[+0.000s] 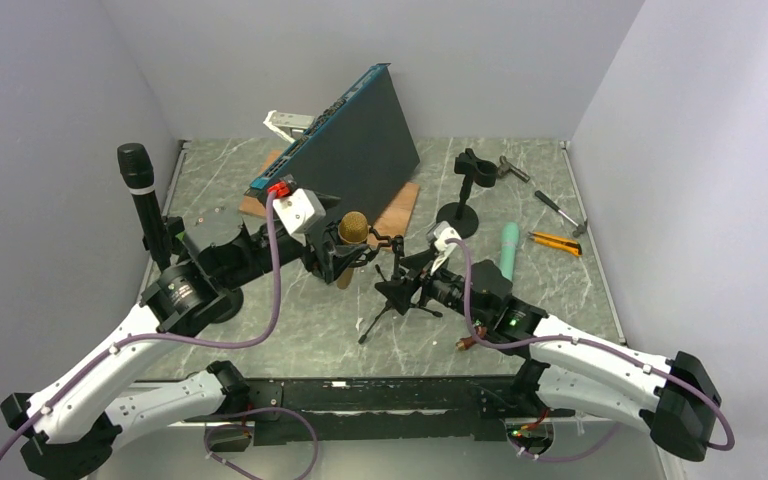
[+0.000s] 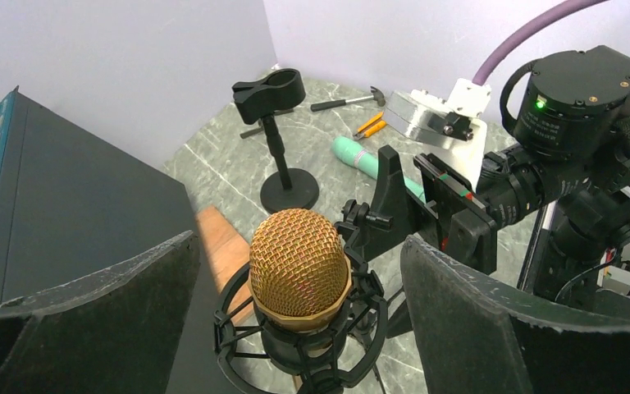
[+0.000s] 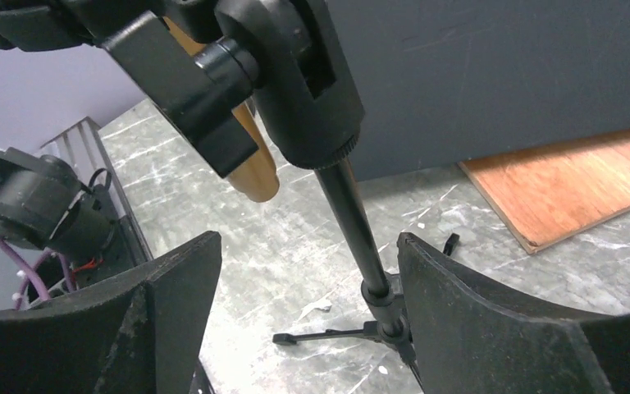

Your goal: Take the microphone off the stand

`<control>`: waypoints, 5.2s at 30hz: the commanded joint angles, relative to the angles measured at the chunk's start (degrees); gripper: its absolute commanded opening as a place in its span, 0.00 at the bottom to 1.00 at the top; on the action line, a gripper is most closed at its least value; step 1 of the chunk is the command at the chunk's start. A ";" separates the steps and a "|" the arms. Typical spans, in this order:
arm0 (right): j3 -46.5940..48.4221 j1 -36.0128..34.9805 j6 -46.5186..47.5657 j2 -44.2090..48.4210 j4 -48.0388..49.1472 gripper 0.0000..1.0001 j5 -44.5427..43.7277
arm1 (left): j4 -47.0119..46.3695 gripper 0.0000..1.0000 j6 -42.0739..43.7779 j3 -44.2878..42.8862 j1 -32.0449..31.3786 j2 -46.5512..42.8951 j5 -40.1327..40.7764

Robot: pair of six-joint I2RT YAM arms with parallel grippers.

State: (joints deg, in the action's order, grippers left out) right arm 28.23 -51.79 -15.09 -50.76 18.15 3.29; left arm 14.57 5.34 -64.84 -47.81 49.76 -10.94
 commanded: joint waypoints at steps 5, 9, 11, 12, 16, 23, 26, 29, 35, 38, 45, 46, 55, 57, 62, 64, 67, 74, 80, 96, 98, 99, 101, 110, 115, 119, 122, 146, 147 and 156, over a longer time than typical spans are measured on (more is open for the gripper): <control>0.17 -2.09 3.29 0.22 8.22 0.77 -8.50 | -1.29 0.84 0.41 -0.51 -0.35 0.70 -1.38; -0.19 -2.05 3.26 -0.52 11.24 0.76 -7.52 | -0.89 0.84 0.75 -0.62 -0.65 1.49 -1.06; 0.55 -2.09 3.44 -1.56 11.21 0.76 -7.08 | -0.70 0.84 0.85 -0.72 -0.87 1.86 -0.89; 0.74 -2.09 3.48 -1.90 11.43 0.76 -7.04 | -0.76 0.85 0.99 -0.58 -0.97 1.96 -0.70; 0.13 -2.10 3.15 -2.39 13.70 0.76 -7.07 | -0.53 0.89 1.24 -0.39 -1.41 2.56 0.70; 0.32 -2.06 3.52 -3.76 13.60 0.67 -7.59 | -0.01 0.79 1.09 -0.85 -1.50 4.30 0.68; 0.58 -2.09 3.96 -4.28 13.27 0.64 -8.06 | 0.45 0.69 1.22 -1.15 -1.52 5.11 1.69; 0.80 -2.10 4.33 -4.87 13.31 0.53 -8.25 | 1.16 0.48 1.37 -1.69 -1.58 5.88 2.40; 0.57 -2.18 5.09 -6.82 13.56 0.18 -8.27 | 3.82 0.00 -0.22 -6.19 -1.48 7.74 5.73; 0.10 -2.18 5.61 -7.55 13.40 0.04 -9.02 | 6.14 0.00 -1.32 -10.65 -1.47 8.43 6.87; -1.94 -2.39 6.36 -8.00 14.19 0.00 -10.23 | 11.29 0.00 -2.71 -22.74 -1.54 11.01 5.20; -1.96 -2.48 6.57 -8.01 14.07 0.00 -10.55 | 11.66 0.00 -3.05 -24.38 -1.49 11.51 5.14; -2.73 -2.94 7.06 -8.41 13.86 0.00 -13.17 | 15.31 0.00 -2.29 -43.36 -1.47 16.92 5.83; -2.70 -2.90 6.98 -8.75 13.93 0.00 -13.41 | 15.43 0.00 -1.84 -47.08 -1.57 17.64 6.83; -2.39 -2.97 6.75 -9.29 13.85 0.00 -14.99 | 16.79 0.00 -1.08 -55.21 -1.51 18.61 10.26; -2.60 -2.94 6.53 -9.26 13.90 0.00 -16.50 | 17.51 0.00 -1.01 -56.89 -1.56 18.24 10.75; -3.24 -2.95 5.54 -8.13 13.77 0.00 -19.84 | 17.26 0.00 -0.95 -54.82 -1.48 15.35 14.57; -6.32 -2.98 7.89 -0.93 14.75 0.00 -25.00 | 16.54 0.00 -2.39 -33.56 -1.51 3.92 26.33; -6.65 -2.90 10.23 4.69 10.60 0.00 -29.67 | 20.85 0.00 -11.60 -14.85 -1.36 -2.38 35.82; -11.54 -2.89 10.98 12.02 11.91 0.00 -26.09 | 8.70 0.00 -23.63 9.96 3.47 10.66 21.38; -12.01 -2.93 10.97 12.13 12.31 0.00 -25.89 | 6.32 0.00 -24.54 10.80 3.49 13.53 19.54; -12.24 -2.94 11.03 12.16 12.54 0.00 -25.77 | 5.77 0.00 -24.71 10.52 3.47 15.36 19.02; -12.60 -2.97 11.05 12.22 12.81 0.00 -25.40 | 5.16 0.00 -24.93 9.83 3.48 19.12 18.56; -12.53 -2.96 10.91 12.70 11.82 0.00 -22.31 | 1.98 0.00 -25.47 7.75 3.73 33.20 21.52; -12.76 -2.92 10.44 12.08 12.55 0.00 -21.25 | 1.42 0.00 -25.07 6.32 3.82 37.95 22.19; -12.42 -2.94 10.35 10.19 13.00 0.00 -19.97 | 1.39 0.03 -25.01 6.40 3.83 38.88 22.09; -12.58 -2.97 10.46 9.63 13.53 0.00 -20.42 | 0.72 0.22 -25.02 7.42 3.84 37.92 22.18; -10.31 -2.96 6.86 8.22 9.64 0.00 -21.79 | -2.16 0.60 -24.83 16.40 3.85 19.54 18.16; -10.07 -2.96 6.61 8.20 9.02 0.00 -22.48 | -2.14 0.60 -24.96 16.97 3.85 18.07 18.31; -7.94 -2.96 6.97 5.57 5.52 0.00 -24.43 | 3.13 0.62 -26.02 18.91 3.82 -0.02 22.42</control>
State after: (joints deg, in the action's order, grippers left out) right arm 18.02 -54.59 -7.14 -42.70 31.00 -18.87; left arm 16.29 -19.40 -46.04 -43.97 56.82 8.88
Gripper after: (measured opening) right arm 0.158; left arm 0.622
